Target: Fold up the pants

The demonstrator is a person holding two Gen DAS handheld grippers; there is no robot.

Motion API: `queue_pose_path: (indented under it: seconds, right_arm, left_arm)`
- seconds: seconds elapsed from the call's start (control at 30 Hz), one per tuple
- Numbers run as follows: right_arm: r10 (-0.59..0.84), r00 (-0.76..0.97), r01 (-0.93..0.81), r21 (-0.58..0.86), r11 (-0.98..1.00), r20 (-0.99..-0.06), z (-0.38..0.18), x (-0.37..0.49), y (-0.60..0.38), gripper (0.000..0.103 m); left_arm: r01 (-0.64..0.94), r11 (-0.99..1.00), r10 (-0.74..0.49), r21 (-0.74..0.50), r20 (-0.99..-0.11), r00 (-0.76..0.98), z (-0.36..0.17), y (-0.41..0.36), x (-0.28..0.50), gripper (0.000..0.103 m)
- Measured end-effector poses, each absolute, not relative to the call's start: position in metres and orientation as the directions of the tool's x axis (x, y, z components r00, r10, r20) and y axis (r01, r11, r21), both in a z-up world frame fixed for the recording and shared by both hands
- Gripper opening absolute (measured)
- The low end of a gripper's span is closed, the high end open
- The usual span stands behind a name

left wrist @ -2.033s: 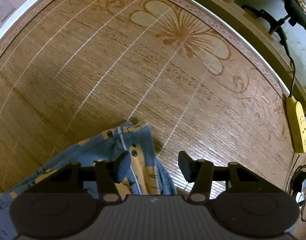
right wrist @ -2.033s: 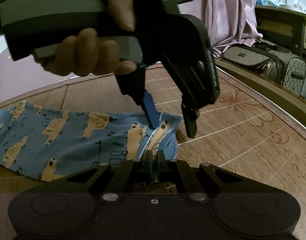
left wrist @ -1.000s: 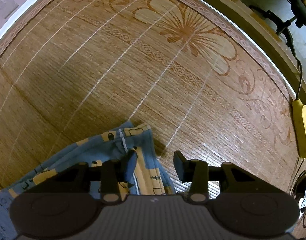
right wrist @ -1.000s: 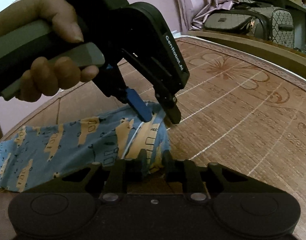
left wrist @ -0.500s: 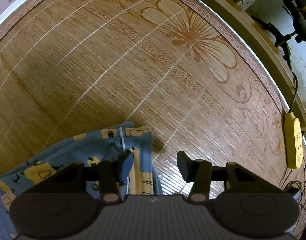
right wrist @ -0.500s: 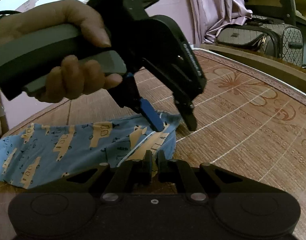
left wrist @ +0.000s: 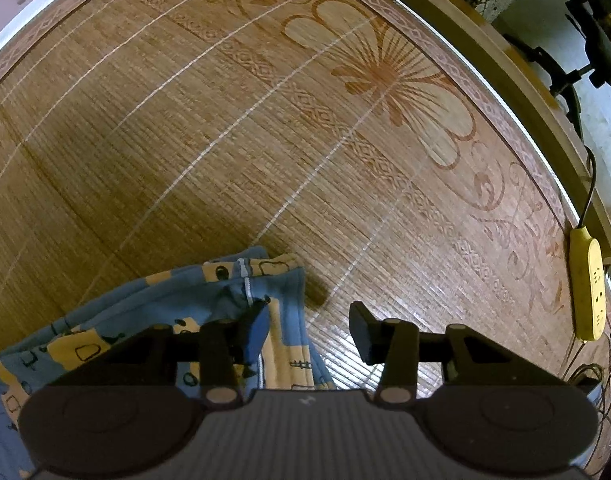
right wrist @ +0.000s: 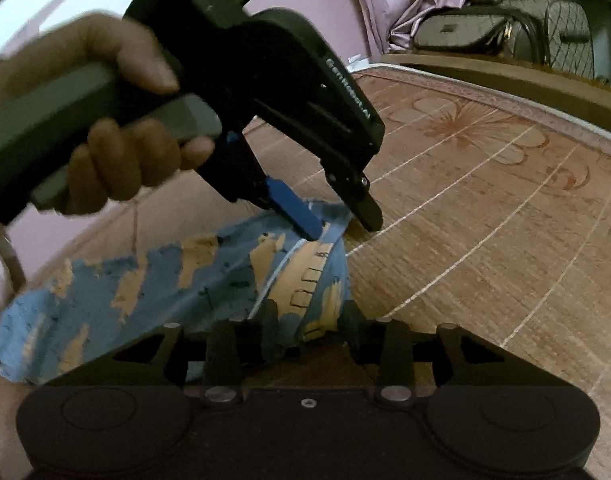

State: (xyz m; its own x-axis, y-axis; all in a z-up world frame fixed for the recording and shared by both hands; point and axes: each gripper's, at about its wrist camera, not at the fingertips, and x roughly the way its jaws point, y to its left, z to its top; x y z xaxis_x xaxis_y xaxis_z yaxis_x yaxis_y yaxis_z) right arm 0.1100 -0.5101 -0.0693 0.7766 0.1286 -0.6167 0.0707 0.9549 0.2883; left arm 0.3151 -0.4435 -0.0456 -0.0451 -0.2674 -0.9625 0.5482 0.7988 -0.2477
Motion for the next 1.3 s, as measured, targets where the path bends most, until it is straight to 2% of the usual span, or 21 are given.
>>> queue_pose_path:
  seconds: [0.13, 0.17, 0.33, 0.37, 0.4, 0.43, 0.47, 0.6, 0.77, 0.83, 0.87, 0.9, 1.07, 1.2, 1.3]
  right_arm:
    - [0.094, 0.828, 0.018, 0.195, 0.981, -0.552, -0.056, 0.099, -0.499, 0.034]
    - [0.111, 0.818, 0.003, 0.197, 0.980, -0.564, -0.057, 0.100, -0.497, 0.031]
    - [0.181, 0.750, 0.001, 0.275, 0.961, -0.636, -0.072, 0.114, -0.499, 0.031]
    - [0.183, 0.750, 0.003, 0.279, 0.960, -0.636, -0.073, 0.116, -0.499, 0.027]
    - [0.186, 0.753, 0.004, 0.287, 0.958, -0.631, -0.072, 0.117, -0.500, 0.019]
    - [0.188, 0.757, 0.006, 0.295, 0.956, -0.626, -0.072, 0.116, -0.501, 0.014]
    - [0.182, 0.764, 0.009, 0.293, 0.956, -0.618, -0.070, 0.115, -0.502, 0.002]
    - [0.097, 0.809, 0.040, 0.220, 0.975, -0.580, -0.058, 0.104, -0.505, 0.002]
    - [0.043, 0.774, 0.107, 0.199, 0.974, -0.631, -0.066, 0.108, -0.512, 0.003]
    - [0.031, 0.769, 0.122, 0.194, 0.973, -0.639, -0.068, 0.108, -0.512, 0.008]
    - [0.037, 0.768, 0.125, 0.205, 0.971, -0.639, -0.068, 0.109, -0.514, 0.019]
    - [0.050, 0.766, 0.124, 0.223, 0.967, -0.640, -0.069, 0.109, -0.515, 0.023]
    - [0.083, 0.751, 0.119, 0.259, 0.959, -0.655, -0.078, 0.117, -0.514, 0.028]
    - [0.103, 0.759, 0.111, 0.283, 0.953, -0.643, -0.079, 0.119, -0.512, 0.014]
    - [0.078, 0.790, 0.088, 0.238, 0.967, -0.609, -0.071, 0.114, -0.507, 0.011]
  left_arm:
    - [0.552, 0.794, -0.275, -0.254, -0.960, -0.046, -0.046, -0.443, 0.314, 0.051]
    - [0.549, 0.795, -0.277, -0.257, -0.960, -0.047, -0.046, -0.443, 0.315, 0.052]
    - [0.548, 0.798, -0.273, -0.253, -0.961, -0.045, -0.046, -0.444, 0.315, 0.052]
    - [0.550, 0.797, -0.272, -0.250, -0.961, -0.043, -0.045, -0.445, 0.314, 0.051]
    - [0.552, 0.796, -0.271, -0.248, -0.962, -0.040, -0.045, -0.445, 0.314, 0.050]
    - [0.554, 0.796, -0.269, -0.244, -0.962, -0.039, -0.045, -0.445, 0.313, 0.049]
    - [0.556, 0.796, -0.266, -0.240, -0.963, -0.036, -0.045, -0.445, 0.313, 0.047]
    - [0.534, 0.801, -0.293, -0.271, -0.955, -0.045, -0.041, -0.441, 0.315, 0.046]
    - [0.530, 0.801, -0.301, -0.278, -0.953, -0.045, -0.042, -0.442, 0.315, 0.046]
    - [0.528, 0.801, -0.304, -0.282, -0.951, -0.048, -0.043, -0.442, 0.315, 0.051]
    - [0.529, 0.800, -0.305, -0.283, -0.951, -0.048, -0.043, -0.442, 0.315, 0.052]
    - [0.531, 0.799, -0.304, -0.283, -0.951, -0.048, -0.044, -0.443, 0.315, 0.053]
    - [0.539, 0.796, -0.300, -0.276, -0.953, -0.044, -0.046, -0.444, 0.314, 0.054]
    - [0.547, 0.793, -0.298, -0.268, -0.954, -0.036, -0.046, -0.445, 0.312, 0.055]
    - [0.543, 0.794, -0.300, -0.273, -0.953, -0.041, -0.044, -0.444, 0.312, 0.055]
